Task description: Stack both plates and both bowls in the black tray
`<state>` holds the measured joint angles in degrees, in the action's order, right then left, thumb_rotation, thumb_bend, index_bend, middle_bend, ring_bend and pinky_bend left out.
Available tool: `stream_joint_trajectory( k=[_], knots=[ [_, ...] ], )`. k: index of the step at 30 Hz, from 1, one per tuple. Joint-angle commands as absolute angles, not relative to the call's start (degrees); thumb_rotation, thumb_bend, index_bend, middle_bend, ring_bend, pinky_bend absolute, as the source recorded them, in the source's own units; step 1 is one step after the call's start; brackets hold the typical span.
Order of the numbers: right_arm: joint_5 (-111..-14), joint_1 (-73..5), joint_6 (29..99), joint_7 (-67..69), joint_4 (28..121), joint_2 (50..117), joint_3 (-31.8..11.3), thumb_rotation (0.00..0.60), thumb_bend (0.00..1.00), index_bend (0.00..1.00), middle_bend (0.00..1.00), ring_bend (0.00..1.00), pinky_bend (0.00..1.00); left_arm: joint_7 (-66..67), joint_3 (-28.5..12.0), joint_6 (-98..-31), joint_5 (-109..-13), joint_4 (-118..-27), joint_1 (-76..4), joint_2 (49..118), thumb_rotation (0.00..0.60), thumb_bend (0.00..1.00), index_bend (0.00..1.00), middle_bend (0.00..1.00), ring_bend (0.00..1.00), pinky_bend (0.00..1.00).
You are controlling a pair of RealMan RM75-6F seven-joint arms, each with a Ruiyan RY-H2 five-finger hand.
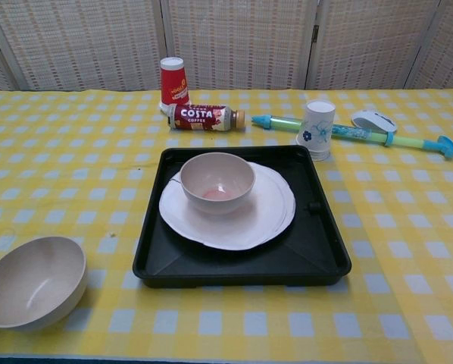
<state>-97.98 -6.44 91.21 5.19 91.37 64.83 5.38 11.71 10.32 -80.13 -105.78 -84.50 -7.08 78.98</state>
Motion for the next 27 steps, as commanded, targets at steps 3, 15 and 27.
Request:
stream_joint_trajectory(
  k=[3,15,27],
  knots=[
    [-98.34,-6.28,90.68,4.96,91.61,64.62,5.27,0.600,0.43,0.06,0.23,0.43,0.42,12.06,10.12,-78.88,-104.66,-83.89,-7.38,79.70,0.600,0.27,0.47,1.00,0.91,0.89],
    [-98.80,-5.75,89.93,3.71,91.92,64.81,4.71,0.600,0.43,0.08,0.23,0.43,0.42,11.02,9.05,-79.60,-104.32,-80.64,-8.20,82.15,0.600,0.27,0.51,1.00,0.91,0.90],
    [-98.50,-5.25,89.85,3.08,91.82,65.49,3.71,0.600,0.43,0.09,0.24,0.43,0.42,9.45,9.40,-77.43,-103.92,-78.38,-9.98,83.19,0.600,0.35,0.56,1.00,0.92,0.90]
  ],
)
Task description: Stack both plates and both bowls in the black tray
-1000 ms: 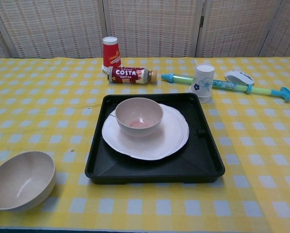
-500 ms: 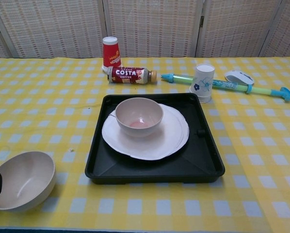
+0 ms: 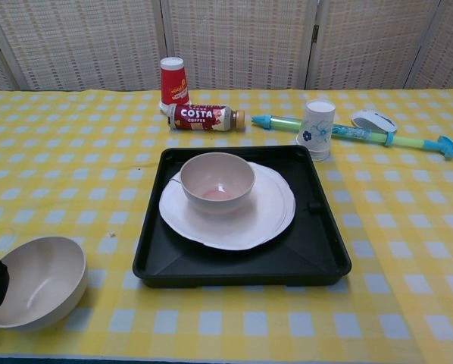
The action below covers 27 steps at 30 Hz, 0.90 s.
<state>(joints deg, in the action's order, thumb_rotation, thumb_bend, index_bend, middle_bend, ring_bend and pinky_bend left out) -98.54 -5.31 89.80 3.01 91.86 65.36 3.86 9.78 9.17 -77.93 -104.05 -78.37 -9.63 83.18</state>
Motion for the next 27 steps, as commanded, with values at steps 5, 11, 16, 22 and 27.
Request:
stream_joint_trajectory(
  k=[5,11,16,22,27],
  knots=[
    [-98.13,-5.16,89.29,2.93,91.88,65.71,3.54,0.600,0.43,0.09,0.24,0.43,0.42,8.62,9.85,-77.00,-104.05,-78.42,-10.52,83.17,0.600,0.36,0.57,1.00,0.92,0.90],
    [-98.31,-5.26,87.91,2.45,92.27,65.65,3.95,0.600,0.43,0.09,0.24,0.43,0.42,5.53,10.88,-78.47,-106.53,-77.05,-11.51,83.12,0.600,0.37,0.57,1.00,0.92,0.90],
    [-98.24,-5.38,87.15,2.42,92.35,65.46,4.02,0.600,0.43,0.09,0.24,0.43,0.42,1.45,11.40,-83.02,-110.10,-73.70,-11.84,84.82,0.600,0.39,0.58,1.00,0.92,0.90],
    [-98.52,-5.31,87.02,2.22,92.57,65.30,4.01,0.600,0.43,0.09,0.24,0.42,0.42,-1.80,11.96,-86.18,-112.47,-68.43,-12.12,87.70,0.600,0.42,0.59,1.00,0.92,0.90],
    [-98.65,-5.00,87.71,2.37,92.59,65.22,3.75,0.600,0.43,0.09,0.24,0.43,0.42,-3.33,12.79,-84.39,-111.96,-67.91,-12.92,87.88,0.600,0.43,0.59,1.00,0.93,0.90]
  ],
)
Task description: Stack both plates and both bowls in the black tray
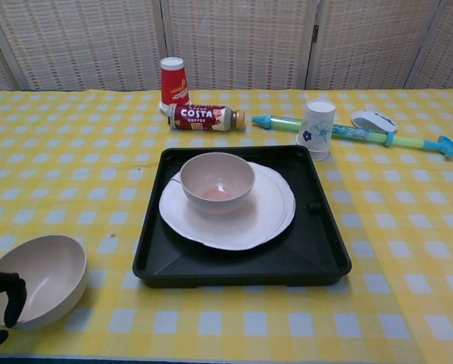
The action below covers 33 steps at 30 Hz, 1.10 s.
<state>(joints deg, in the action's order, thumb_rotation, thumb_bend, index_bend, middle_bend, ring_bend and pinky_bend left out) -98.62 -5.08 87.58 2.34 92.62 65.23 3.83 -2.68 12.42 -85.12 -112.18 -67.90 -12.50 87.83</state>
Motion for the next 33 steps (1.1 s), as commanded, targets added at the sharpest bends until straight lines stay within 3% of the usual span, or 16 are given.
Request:
stream_joint_trajectory(
  k=[1,13,20,33],
  knots=[
    [-98.62,-4.97,87.73,2.39,92.59,65.22,3.72,0.600,0.43,0.09,0.24,0.43,0.42,-3.42,12.79,-84.27,-111.81,-67.97,-13.01,87.85,0.600,0.43,0.59,1.00,0.93,0.90],
    [-98.45,-5.06,86.95,2.32,92.86,64.91,3.60,0.600,0.43,0.09,0.25,0.44,0.42,-2.48,12.62,-84.66,-110.61,-67.67,-13.00,87.99,0.600,0.43,0.48,1.00,0.93,0.91],
    [-98.63,-5.00,86.93,2.26,92.80,64.89,3.56,0.600,0.43,0.09,0.25,0.44,0.42,-2.32,12.59,-84.40,-110.38,-66.67,-13.30,89.09,0.600,0.43,0.61,1.00,0.94,0.91],
    [-98.31,-5.37,85.79,2.26,92.96,64.83,3.47,0.600,0.43,0.09,0.24,0.44,0.42,-6.77,12.26,-89.90,-112.20,-58.91,-13.60,93.11,0.600,0.47,0.63,1.00,0.95,0.92]
  ],
)
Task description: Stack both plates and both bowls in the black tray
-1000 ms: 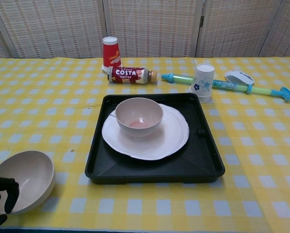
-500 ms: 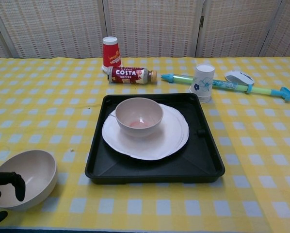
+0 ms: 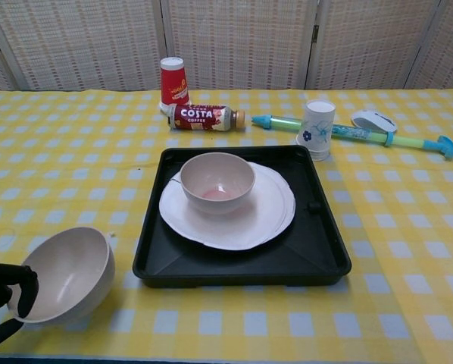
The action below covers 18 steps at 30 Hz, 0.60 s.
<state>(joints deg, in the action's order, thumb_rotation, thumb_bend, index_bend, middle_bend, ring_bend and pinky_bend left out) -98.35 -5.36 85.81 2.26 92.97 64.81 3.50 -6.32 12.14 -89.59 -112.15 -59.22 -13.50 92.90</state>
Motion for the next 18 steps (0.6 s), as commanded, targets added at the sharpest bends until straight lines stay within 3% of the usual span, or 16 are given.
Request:
stream_joint_trajectory(
  k=[1,7,8,10,18],
  knots=[
    [-98.29,-5.38,85.75,2.27,92.95,64.84,3.45,0.600,0.43,0.09,0.24,0.44,0.42,-6.96,12.31,-90.17,-112.26,-58.83,-13.61,93.15,0.600,0.47,0.63,1.00,0.95,0.92],
    [-98.26,-5.56,85.20,2.15,92.98,64.94,3.51,0.600,0.43,0.09,0.24,0.44,0.42,-6.61,12.05,-91.85,-112.48,-59.70,-13.77,92.81,0.600,0.48,0.63,1.00,0.95,0.92],
    [-98.24,-5.60,85.08,2.22,93.01,64.91,3.54,0.600,0.43,0.09,0.24,0.44,0.42,-7.00,10.42,-89.38,-111.07,-63.42,-15.98,91.80,0.600,0.48,0.63,1.00,0.95,0.92],
    [-98.33,-5.63,85.03,2.32,93.07,64.85,3.60,0.600,0.43,0.09,0.24,0.44,0.42,-5.29,10.95,-92.34,-111.54,-63.33,-14.22,91.19,0.600,0.49,0.63,1.00,0.96,0.93],
    [-99.26,-5.44,85.59,3.09,93.39,64.35,4.06,0.600,0.43,0.09,0.24,0.44,0.42,4.40,5.49,-88.79,-111.40,-74.24,-19.49,86.63,0.600,0.49,0.63,1.00,0.96,0.93]
  ],
)
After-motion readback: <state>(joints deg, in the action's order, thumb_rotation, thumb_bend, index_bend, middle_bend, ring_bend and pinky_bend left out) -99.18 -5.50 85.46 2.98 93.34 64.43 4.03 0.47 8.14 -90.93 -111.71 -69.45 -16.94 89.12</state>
